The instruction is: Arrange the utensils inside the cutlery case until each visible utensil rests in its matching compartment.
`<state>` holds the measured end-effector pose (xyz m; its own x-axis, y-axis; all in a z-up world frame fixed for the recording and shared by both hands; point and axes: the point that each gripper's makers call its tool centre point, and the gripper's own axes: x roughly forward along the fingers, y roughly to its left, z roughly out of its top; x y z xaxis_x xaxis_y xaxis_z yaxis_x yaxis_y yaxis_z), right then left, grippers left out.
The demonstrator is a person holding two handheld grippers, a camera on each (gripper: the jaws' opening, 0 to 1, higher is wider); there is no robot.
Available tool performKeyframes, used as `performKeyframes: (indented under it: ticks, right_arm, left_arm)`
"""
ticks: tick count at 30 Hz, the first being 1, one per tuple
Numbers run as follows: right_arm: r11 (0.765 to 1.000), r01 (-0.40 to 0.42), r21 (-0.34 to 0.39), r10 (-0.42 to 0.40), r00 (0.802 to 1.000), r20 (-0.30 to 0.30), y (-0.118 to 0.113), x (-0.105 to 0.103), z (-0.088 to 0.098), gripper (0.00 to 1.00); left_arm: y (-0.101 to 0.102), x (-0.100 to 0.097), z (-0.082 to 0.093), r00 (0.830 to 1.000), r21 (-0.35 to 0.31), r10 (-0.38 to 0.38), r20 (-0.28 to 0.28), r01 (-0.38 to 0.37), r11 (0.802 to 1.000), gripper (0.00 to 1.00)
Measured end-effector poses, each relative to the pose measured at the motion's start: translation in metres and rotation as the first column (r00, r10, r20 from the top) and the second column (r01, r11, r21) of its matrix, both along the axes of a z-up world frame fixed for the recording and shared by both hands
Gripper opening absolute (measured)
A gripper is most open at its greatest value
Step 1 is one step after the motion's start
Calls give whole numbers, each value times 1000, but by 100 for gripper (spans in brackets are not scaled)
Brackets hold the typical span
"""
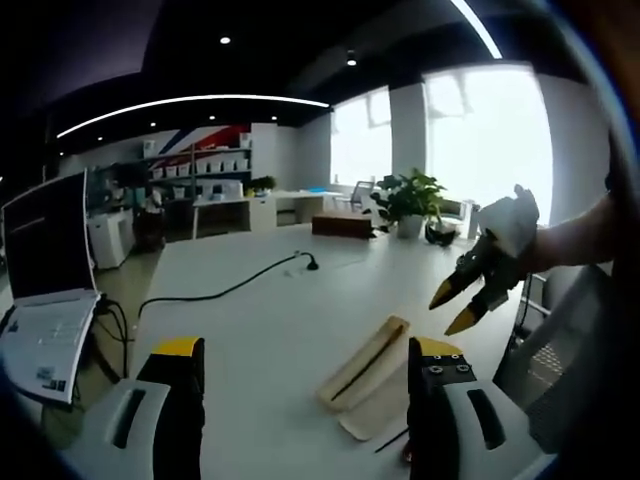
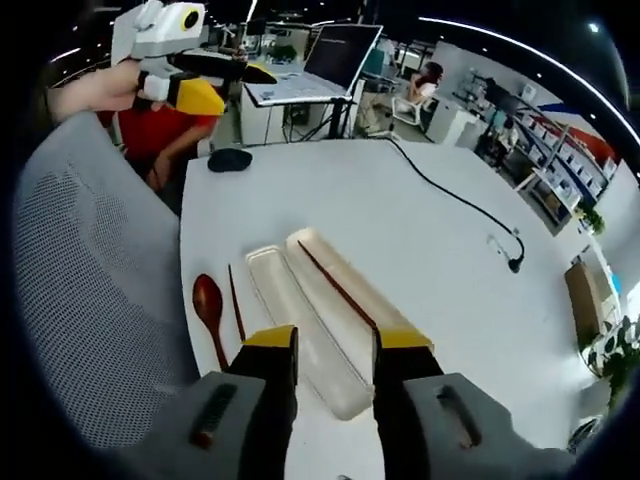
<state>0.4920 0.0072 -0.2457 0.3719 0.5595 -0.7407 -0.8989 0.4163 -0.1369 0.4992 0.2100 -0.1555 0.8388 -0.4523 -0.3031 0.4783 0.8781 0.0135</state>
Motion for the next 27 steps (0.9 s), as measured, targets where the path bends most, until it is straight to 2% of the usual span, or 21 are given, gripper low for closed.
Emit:
performKeyframes:
  ticks: [3, 9, 11, 15, 20, 23, 27]
  right_arm:
    - [996, 63, 71, -58, 995, -76, -6, -3, -4, 25]
    - [996, 55, 70, -47, 994, -100, -20, -8, -9, 18]
    - [997, 52, 58, -45, 993, -106, -22, -10, -12, 20]
    - [1000, 16, 10, -15, 993, -116, -29, -17, -22, 19]
    - [999, -37, -32, 31, 986, -165, -32, -30, -40, 19]
    - [996, -73, -52, 60, 976, -207, -30, -38, -53, 19]
    - [984, -158, -79, 136, 963, -231, -17, -48, -64, 18]
  left_arm:
    - [0, 0, 0, 1000, -2, 1, 0, -1, 1000, 86]
    - [-1, 0, 1, 1000, -4, -3, 4, 3, 1000, 86]
    - [-3, 0, -2, 1000, 6, -9, -7, 9, 1000, 86]
    - [-7, 0, -3, 1000, -8, -27, -13, 27, 1000, 86]
    - [-10, -1, -4, 999, -2, -39, -18, 39, 999, 86]
    - [-10, -1, -4, 999, -2, -39, -20, 39, 999, 87]
    - [-9, -2, -6, 999, 0, -36, -26, 36, 999, 87]
